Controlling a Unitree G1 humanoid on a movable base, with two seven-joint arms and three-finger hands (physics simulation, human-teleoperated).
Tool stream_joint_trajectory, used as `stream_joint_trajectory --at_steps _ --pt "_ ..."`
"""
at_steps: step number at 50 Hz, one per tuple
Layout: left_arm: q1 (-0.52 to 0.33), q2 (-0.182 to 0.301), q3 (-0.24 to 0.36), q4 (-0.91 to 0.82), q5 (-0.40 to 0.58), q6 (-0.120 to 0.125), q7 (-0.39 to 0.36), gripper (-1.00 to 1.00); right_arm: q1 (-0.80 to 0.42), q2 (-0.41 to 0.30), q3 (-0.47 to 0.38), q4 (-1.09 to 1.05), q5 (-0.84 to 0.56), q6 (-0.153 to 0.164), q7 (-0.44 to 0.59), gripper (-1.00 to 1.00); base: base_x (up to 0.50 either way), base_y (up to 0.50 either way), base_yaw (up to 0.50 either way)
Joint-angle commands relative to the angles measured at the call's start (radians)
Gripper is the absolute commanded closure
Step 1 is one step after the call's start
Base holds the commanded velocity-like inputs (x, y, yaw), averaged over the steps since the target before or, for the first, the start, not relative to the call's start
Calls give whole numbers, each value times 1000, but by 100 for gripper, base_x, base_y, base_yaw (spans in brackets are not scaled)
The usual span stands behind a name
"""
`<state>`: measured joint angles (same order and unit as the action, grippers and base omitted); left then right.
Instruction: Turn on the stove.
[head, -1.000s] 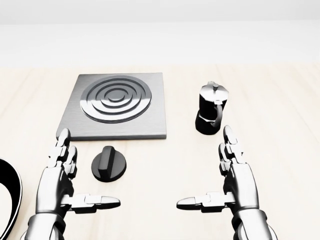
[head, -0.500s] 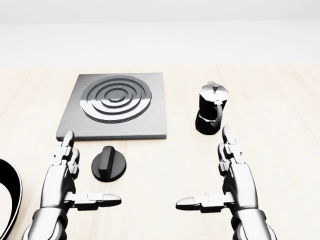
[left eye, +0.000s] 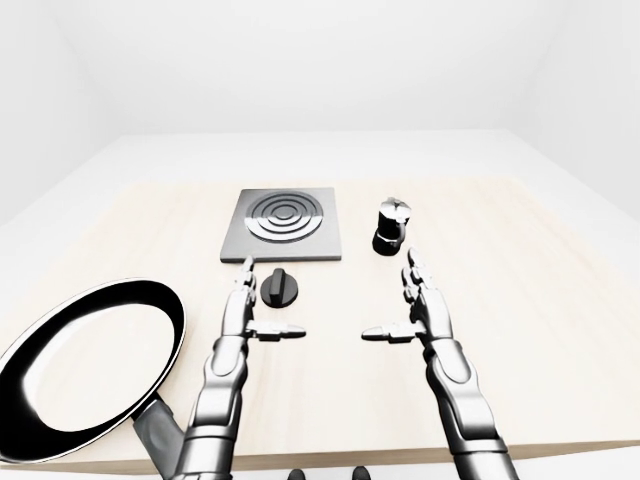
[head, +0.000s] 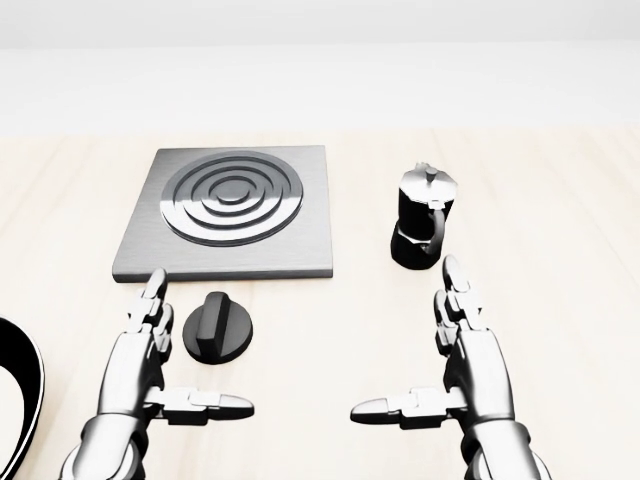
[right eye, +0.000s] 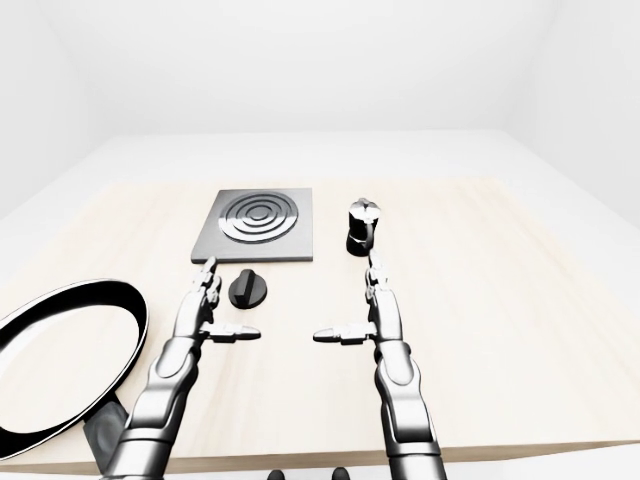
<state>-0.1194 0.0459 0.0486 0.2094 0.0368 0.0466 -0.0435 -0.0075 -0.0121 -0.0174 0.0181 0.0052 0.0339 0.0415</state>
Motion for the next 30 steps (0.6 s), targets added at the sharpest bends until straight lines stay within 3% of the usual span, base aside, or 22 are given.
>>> stream_joint_trajectory --at_steps 1,4,9,22,27,30 --pt "-6 -5 -9 28 8 -9 -6 -100 1 0 -2 11 3 -8 4 -100 0 0 0" --pt "-15 -6 -10 66 11 -28 -6 -100 3 0 -1 5 5 -2 4 -100 0 0 0" --pt "-19 -6 -11 69 4 -16 -14 -100 8 3 5 -8 7 6 7 -100 0 0 0" --pt "-45 -5 -13 137 5 -39 -16 -100 9 2 5 1 8 -5 9 -100 0 0 0" --pt "-44 -6 -15 131 7 -33 -17 -100 7 2 5 5 8 -6 10 -100 0 0 0" --pt "-46 -7 -17 150 8 -48 -18 -100 8 2 5 -3 8 0 11 -100 0 0 0"
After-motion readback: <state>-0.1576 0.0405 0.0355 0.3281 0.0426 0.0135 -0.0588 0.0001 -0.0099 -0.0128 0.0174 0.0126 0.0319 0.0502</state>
